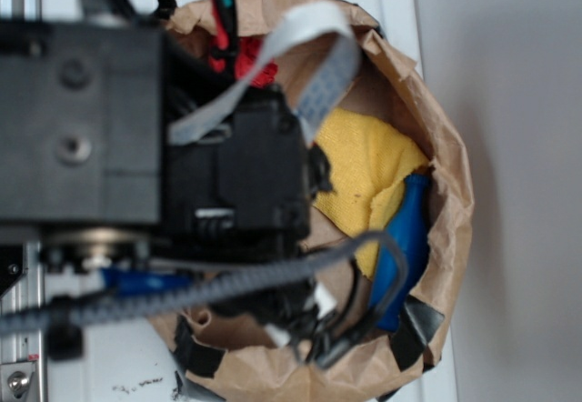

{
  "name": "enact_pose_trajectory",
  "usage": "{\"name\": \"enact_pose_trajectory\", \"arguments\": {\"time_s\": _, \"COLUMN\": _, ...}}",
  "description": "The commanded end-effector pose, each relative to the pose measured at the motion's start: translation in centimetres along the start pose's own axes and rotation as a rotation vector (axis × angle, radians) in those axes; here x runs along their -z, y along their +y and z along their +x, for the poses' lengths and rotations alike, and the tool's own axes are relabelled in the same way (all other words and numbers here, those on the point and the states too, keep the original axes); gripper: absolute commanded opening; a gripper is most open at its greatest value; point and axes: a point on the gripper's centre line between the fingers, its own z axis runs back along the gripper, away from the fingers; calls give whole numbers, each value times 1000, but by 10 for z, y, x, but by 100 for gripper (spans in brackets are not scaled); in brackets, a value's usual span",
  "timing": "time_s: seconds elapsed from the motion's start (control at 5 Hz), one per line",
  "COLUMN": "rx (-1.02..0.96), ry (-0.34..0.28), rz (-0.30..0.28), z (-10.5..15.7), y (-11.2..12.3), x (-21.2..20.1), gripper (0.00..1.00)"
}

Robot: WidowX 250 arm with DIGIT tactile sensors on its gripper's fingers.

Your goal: Grab the red paper.

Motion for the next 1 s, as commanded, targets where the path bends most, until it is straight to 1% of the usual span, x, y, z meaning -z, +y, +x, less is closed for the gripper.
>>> {"name": "enact_pose_trajectory", "arguments": {"time_s": 0.0, "rx": -179, "ry": -197, "rz": 146, "z": 34, "y": 47, "x": -6, "gripper": 100}}
{"name": "enact_pose_trajectory", "arguments": {"time_s": 0.2, "rx": -246, "ry": -171, "rz": 242, "z": 45, "y": 68, "x": 7, "gripper": 100}}
{"name": "enact_pose_trajectory", "arguments": {"time_s": 0.8, "rx": -246, "ry": -171, "rz": 242, "z": 45, "y": 68, "x": 7, "gripper": 100}}
